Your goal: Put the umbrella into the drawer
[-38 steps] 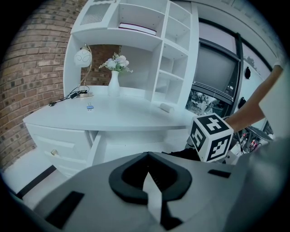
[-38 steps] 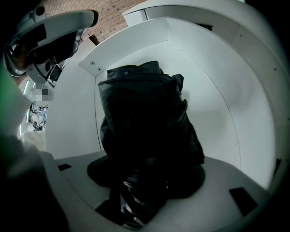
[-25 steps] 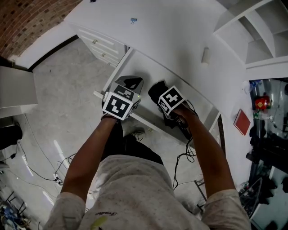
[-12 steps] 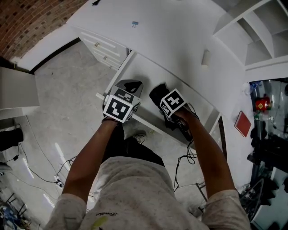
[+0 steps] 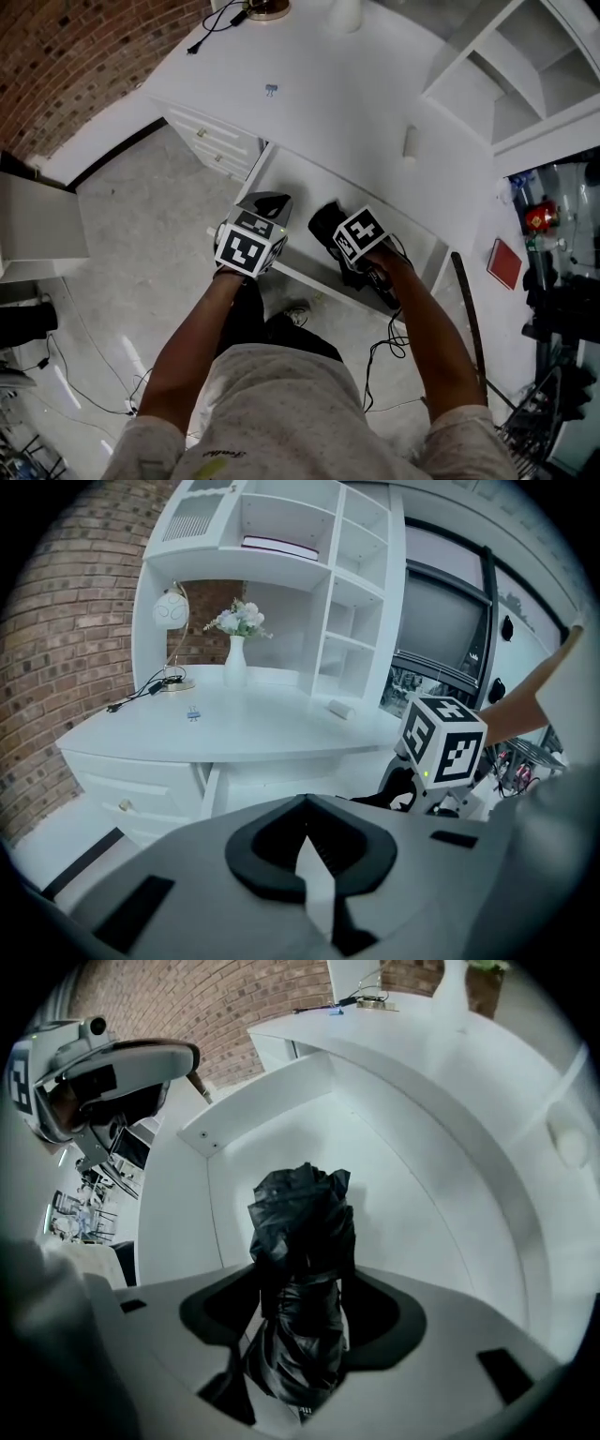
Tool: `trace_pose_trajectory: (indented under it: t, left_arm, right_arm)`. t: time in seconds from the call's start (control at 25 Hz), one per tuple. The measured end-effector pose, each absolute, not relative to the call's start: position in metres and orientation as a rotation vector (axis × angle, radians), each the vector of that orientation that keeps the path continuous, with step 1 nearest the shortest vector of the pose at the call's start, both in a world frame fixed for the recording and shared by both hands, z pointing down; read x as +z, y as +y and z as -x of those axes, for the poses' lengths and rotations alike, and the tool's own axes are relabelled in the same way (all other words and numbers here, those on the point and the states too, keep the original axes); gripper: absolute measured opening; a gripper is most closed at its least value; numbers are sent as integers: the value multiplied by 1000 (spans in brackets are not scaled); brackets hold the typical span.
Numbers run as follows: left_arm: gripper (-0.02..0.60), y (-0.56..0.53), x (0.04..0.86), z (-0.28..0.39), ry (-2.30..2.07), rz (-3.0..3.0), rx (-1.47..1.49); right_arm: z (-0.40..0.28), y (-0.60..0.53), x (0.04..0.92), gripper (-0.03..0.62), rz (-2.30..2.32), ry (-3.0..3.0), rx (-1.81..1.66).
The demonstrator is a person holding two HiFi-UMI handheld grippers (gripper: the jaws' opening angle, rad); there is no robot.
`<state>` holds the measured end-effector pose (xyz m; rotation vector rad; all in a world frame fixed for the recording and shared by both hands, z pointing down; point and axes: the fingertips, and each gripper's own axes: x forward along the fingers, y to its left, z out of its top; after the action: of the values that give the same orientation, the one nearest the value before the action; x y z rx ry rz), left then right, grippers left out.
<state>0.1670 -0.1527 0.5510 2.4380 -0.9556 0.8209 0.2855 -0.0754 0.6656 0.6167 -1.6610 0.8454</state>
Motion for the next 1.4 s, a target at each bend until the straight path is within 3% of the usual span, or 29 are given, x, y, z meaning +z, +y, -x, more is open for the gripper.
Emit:
trace_pose_trajectory:
  t: [1.4]
  left_arm:
    - [-3,-193,418,-177,-908,-2672,729]
  right_arm:
    - [-271,-152,450,231,-1385,-2066,841]
